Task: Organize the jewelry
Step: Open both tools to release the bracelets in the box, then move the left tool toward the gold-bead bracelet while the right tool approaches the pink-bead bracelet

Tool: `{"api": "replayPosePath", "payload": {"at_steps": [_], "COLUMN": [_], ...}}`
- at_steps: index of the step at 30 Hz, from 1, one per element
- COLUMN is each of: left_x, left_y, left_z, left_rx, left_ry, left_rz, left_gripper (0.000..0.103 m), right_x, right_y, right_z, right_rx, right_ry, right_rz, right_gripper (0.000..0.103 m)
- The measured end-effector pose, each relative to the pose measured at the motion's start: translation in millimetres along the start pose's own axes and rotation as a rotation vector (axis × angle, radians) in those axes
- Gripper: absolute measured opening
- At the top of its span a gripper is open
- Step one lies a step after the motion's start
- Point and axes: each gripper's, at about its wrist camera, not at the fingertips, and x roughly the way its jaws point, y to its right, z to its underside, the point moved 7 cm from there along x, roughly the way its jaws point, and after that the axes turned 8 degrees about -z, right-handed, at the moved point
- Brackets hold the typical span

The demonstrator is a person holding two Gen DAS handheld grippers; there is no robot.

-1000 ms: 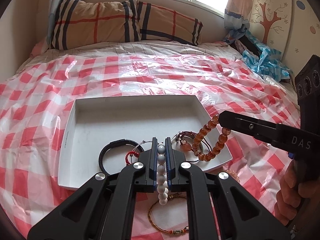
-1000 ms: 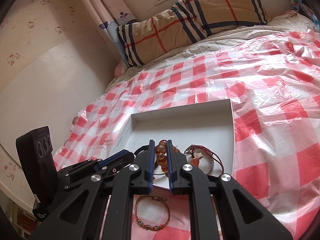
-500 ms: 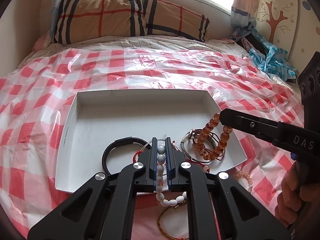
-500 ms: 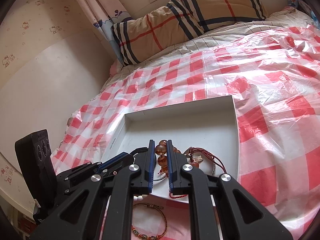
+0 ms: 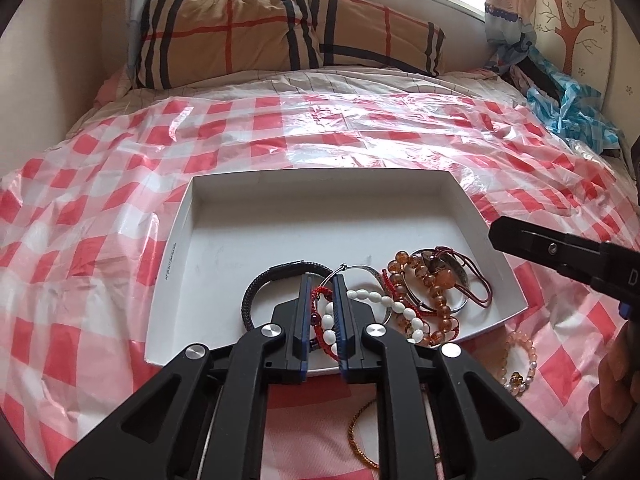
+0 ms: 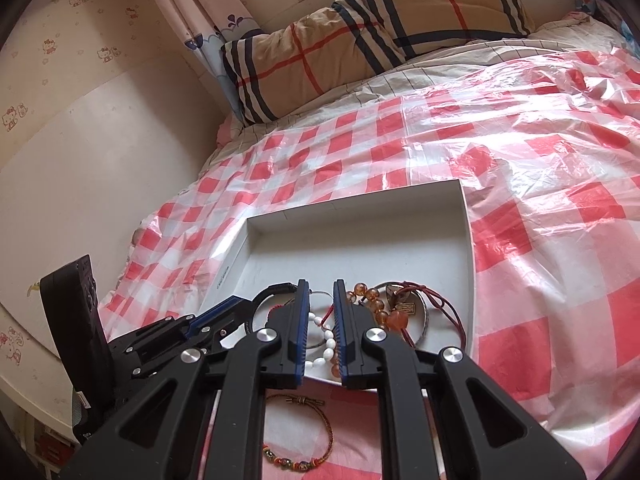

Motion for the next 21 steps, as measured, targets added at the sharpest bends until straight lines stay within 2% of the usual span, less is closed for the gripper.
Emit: {"api": "replayPosePath", "payload": {"at_steps": [4, 6, 11, 15, 21], "left_x": [-8, -14, -26, -28, -22], "left_y": [-5, -8, -21, -25, -3], "left_z": [6, 10, 28, 48, 70], "left_rx": [-0.011, -0.017, -0.048, -0.043, 0.050], "left_ry": [0.001, -0.003, -0.035, -0.080, -0.142], "left_rz": [-0.008, -0.006, 0.008, 0.017, 0.046], "left_gripper": [0.035, 0.038, 0.040, 0.040, 0.041], "right_x": [-11, -19, -44, -57, -64], "right_y": [1, 1, 16, 43, 73], "right_z": [5, 10, 29, 52, 82], "right_rx": [0.004, 0.004, 0.014, 0.043, 0.078], "right_ry": [0.005, 0.006, -0.002, -0.041, -0.120], "right_rz": [0.007, 0.014, 0.063, 0.124, 0.191], "right_gripper": [0.022, 0.022, 0.025, 0.025, 0.025]}}
